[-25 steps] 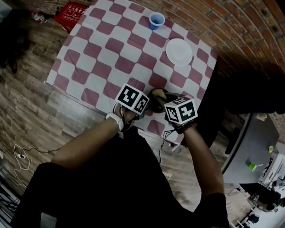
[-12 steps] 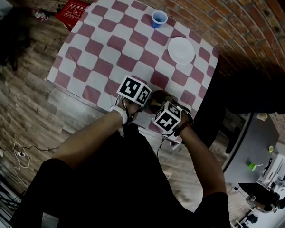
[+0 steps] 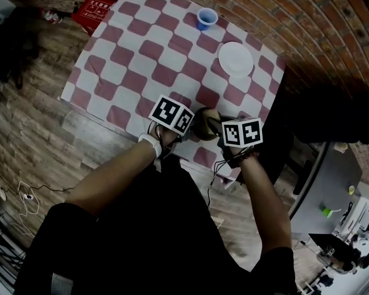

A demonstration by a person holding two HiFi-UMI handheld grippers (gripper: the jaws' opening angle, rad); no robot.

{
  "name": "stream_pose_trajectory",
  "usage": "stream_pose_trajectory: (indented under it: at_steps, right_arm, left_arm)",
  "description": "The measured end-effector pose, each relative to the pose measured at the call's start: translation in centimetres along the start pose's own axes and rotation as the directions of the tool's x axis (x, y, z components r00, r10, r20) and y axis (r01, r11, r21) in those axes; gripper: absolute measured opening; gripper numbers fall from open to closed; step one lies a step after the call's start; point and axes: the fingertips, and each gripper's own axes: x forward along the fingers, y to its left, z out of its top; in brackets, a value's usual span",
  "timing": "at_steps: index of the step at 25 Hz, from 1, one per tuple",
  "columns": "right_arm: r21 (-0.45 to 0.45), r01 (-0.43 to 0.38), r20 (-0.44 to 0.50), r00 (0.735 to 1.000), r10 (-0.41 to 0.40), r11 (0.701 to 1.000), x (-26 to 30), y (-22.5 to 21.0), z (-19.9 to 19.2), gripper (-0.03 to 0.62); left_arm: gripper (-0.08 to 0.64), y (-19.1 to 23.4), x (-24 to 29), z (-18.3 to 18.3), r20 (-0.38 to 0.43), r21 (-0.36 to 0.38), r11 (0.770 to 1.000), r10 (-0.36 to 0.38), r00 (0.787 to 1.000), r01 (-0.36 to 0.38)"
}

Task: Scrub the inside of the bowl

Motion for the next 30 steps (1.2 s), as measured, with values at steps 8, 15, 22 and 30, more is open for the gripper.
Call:
stream_pose_trajectory:
  at_steps: [8,15,22,30]
  right_arm:
    - [-0.836,0.147,-0.016,0.957,-0.291,0.529,-0.9,2.2,-0.1,0.087]
    - [-0.745,0.081,-0.156,0.944,-0.291,0.662,1.2,2.3,-3.0,0.087]
    - [-0.029,-0.026,-0.046,0.999,0.025,0.999,0.6,1.5,-1.3,0.087]
    - [0.095,-0.233,0.484,0.86,0.16,0.968,-9.5,4.7,3.7,0.087]
  left_arm:
    - [0.1,0.2,0.8,-0.4,-0.042,-0.018,1.0,-0.012,0.999,0.011]
    - [0.097,0.2,0.9,0.0,-0.069,0.002,1.0,-0.019,0.997,0.019]
    - [0.098,0.5,-1.2,2.4,0.091,-0.062,0.997,-0.04,0.995,0.046]
    - [0.098,-2.4,-11.4,4.2,0.341,-0.004,0.994,-0.099,0.935,0.106]
